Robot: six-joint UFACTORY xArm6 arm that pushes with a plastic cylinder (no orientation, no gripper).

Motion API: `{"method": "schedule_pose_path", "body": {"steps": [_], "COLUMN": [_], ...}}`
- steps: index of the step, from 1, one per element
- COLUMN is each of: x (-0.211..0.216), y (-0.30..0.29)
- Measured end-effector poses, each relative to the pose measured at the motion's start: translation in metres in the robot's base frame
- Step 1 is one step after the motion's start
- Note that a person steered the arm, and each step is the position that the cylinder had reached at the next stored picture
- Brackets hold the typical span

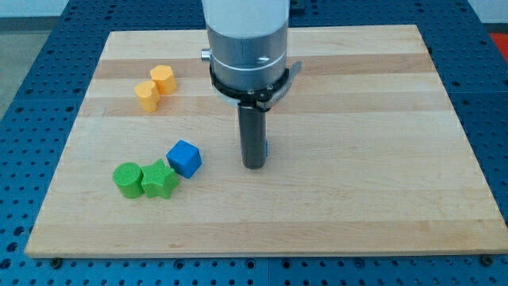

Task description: Move the blue triangle to the center of the board

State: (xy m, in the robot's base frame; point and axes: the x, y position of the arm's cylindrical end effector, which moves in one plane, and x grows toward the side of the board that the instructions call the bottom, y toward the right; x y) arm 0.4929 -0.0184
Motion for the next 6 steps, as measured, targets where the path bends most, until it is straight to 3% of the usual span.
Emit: {"method": "schedule_pose_path", "body": {"steps": [4,6], "x": [-0.046,0.003], "y": [-0.001,0.022]}}
